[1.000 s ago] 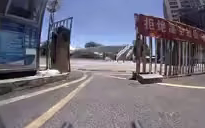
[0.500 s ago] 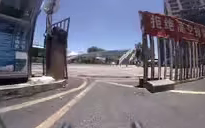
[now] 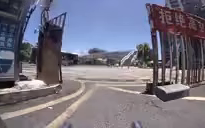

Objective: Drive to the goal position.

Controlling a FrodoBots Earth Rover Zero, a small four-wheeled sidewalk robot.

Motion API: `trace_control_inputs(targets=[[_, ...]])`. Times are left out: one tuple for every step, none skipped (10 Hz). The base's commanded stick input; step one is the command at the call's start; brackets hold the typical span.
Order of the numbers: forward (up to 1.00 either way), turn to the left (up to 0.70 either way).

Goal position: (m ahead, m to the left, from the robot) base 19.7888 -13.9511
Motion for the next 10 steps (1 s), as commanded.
trace_control_inputs(targets=[[0.45, 0.0], [0.45, -0.06], [0.45, -0.27], [0.45, -0.27], [0.58, -0.13], [0.7, 0.0], [0.7, 0.0], [0.7, 0.0], [0.7, 0.0], [0.7, -0.07]])
